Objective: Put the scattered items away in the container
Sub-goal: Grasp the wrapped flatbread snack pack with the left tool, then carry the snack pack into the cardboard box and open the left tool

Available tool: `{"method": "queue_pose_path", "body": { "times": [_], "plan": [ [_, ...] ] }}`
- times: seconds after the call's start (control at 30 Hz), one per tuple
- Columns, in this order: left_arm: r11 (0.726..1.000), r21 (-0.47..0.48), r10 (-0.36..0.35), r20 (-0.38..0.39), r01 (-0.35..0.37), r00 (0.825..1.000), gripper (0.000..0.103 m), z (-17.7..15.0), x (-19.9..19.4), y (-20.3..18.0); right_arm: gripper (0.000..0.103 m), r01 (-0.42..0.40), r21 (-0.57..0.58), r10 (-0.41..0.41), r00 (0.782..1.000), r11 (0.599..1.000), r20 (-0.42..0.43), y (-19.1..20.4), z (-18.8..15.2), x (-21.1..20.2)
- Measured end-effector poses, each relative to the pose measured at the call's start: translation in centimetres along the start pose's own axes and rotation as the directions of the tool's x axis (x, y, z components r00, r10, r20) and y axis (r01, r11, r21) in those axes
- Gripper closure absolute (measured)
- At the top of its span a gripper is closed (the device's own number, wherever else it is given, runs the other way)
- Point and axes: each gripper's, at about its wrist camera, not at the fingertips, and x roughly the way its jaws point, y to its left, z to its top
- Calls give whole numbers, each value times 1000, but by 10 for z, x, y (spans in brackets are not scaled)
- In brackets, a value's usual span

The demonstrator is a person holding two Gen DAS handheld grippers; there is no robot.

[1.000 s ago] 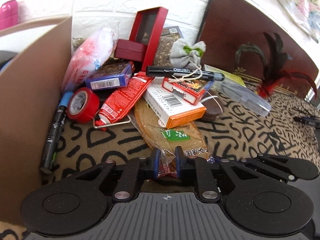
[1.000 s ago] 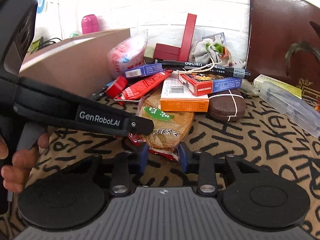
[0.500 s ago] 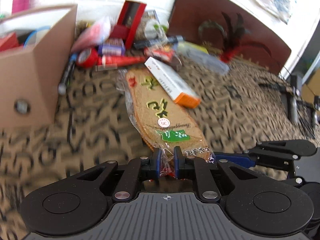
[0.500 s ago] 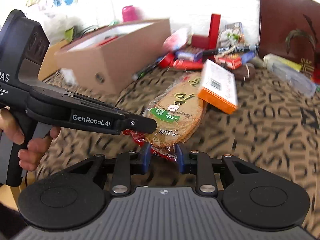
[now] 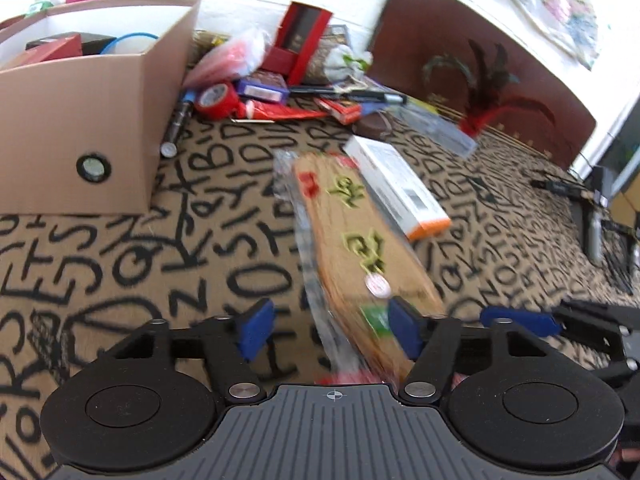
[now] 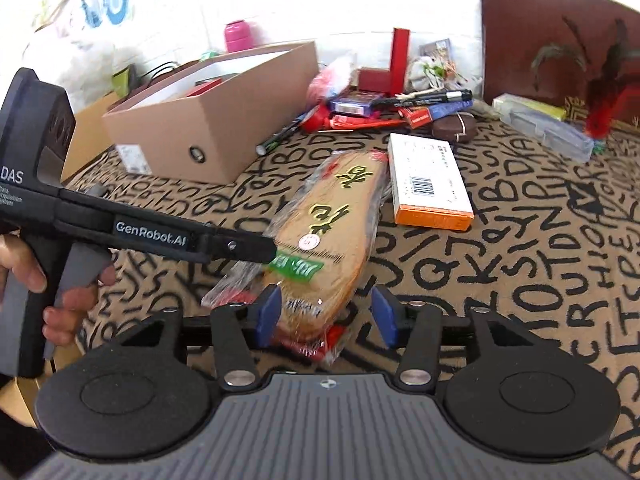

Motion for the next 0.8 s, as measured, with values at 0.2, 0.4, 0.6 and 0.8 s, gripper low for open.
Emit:
{"method": "queue_pose_path", "body": {
  "times": [0.2, 0.4, 0.6, 0.8],
  "plan": [
    [999, -4, -42, -15, 42, 999, 27, 14, 20, 3, 43, -9, 28, 11, 999, 1000, -39, -5, 3, 23],
    [997, 45, -62, -37, 64, 997, 52, 23, 36, -5, 41, -26, 70, 29, 999, 997, -44, -12, 8, 41],
    [995, 63, -71, -28, 73, 997, 49, 19, 35, -4, 38, -38, 56, 41, 998, 998, -51, -9, 14, 49],
    [995, 55, -81, -24, 82, 996, 49, 17, 35, -4, 39, -38, 90, 41, 999, 995, -35, -13, 16, 55]
  ]
}}
